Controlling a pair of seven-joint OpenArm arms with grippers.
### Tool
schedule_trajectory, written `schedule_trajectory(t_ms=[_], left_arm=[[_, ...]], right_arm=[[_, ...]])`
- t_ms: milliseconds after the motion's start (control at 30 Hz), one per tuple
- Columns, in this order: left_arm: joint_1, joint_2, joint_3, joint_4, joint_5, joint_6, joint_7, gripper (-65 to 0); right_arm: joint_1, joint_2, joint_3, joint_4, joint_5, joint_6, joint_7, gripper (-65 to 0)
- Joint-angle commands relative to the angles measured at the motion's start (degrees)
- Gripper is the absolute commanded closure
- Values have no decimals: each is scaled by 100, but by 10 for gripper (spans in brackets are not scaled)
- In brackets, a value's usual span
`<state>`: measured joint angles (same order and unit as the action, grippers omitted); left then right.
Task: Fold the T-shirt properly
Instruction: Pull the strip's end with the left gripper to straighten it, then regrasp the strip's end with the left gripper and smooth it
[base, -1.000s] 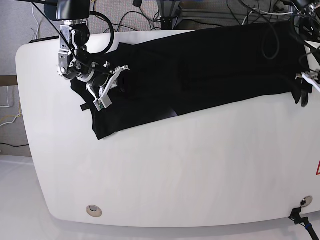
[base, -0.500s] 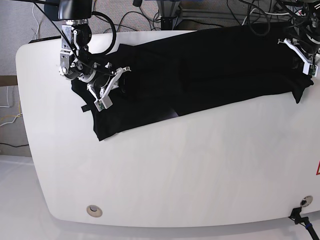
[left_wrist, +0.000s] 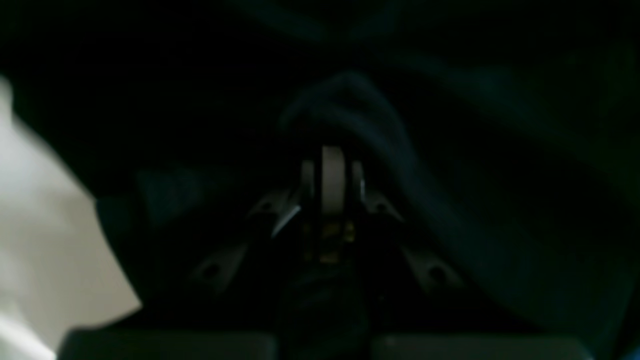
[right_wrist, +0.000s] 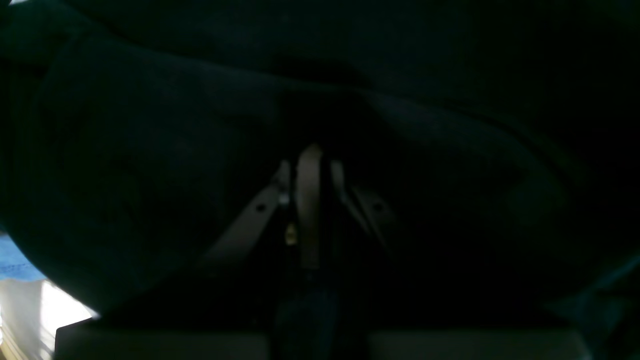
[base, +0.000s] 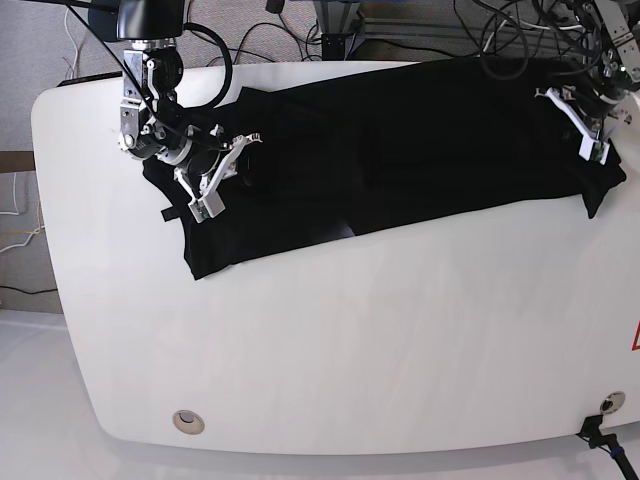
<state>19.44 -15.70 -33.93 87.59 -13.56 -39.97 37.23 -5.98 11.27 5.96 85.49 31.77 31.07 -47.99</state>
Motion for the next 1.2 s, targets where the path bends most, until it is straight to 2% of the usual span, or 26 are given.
schedule_trajectory(t_ms=[0, 100, 167, 300, 433, 567, 700, 733, 833, 867, 900, 967, 1167], left_arm=[[-234, -8, 206, -298, 534, -3, 281, 0], [-815, -16, 259, -667, 903, -3, 281, 0], [-1131, -157, 259, -878, 1071, -3, 281, 0], [-1571, -438, 453, -1203, 1053, -3, 281, 0], [-1553, -509, 444, -966, 1035, -3, 281, 0], [-1078, -465, 4, -87, 1009, -3, 299, 0], [-700, -500, -356, 845, 244, -3, 316, 0], [-665, -509, -435, 1030, 121, -3, 325, -44], [-858, -509, -585, 1434, 51, -3, 756, -320], [-1034, -509, -602, 1505, 68, -3, 896, -379], [-1228, -509, -602, 1478, 86, -3, 1002, -401], [-1615, -509, -558, 1250, 156, -3, 1037, -388], [-2933, -509, -48, -78, 947, -3, 1011, -386]], right_arm=[[-40, 38, -2, 0, -307, -105, -296, -25], [-40, 47, -2, 0, -307, -105, -296, -25], [-40, 56, -2, 0, -307, -105, -296, -25], [-40, 56, -2, 0, -307, -105, -296, -25], [-40, 47, -2, 0, -298, -105, -296, -25], [-48, 56, -2, 0, -298, -105, -296, -25], [-31, 47, -2, 0, -298, -105, -296, -25], [-31, 47, -2, 0, -298, -105, -296, -25], [-22, 38, -2, 0, -307, -105, -296, -25], [-22, 38, -2, 0, -307, -105, -296, -25], [-22, 29, -2, 0, -307, -105, -296, -25], [-13, 29, -2, 0, -307, -105, -296, -25], [-13, 21, -2, 0, -307, -105, -296, -25]])
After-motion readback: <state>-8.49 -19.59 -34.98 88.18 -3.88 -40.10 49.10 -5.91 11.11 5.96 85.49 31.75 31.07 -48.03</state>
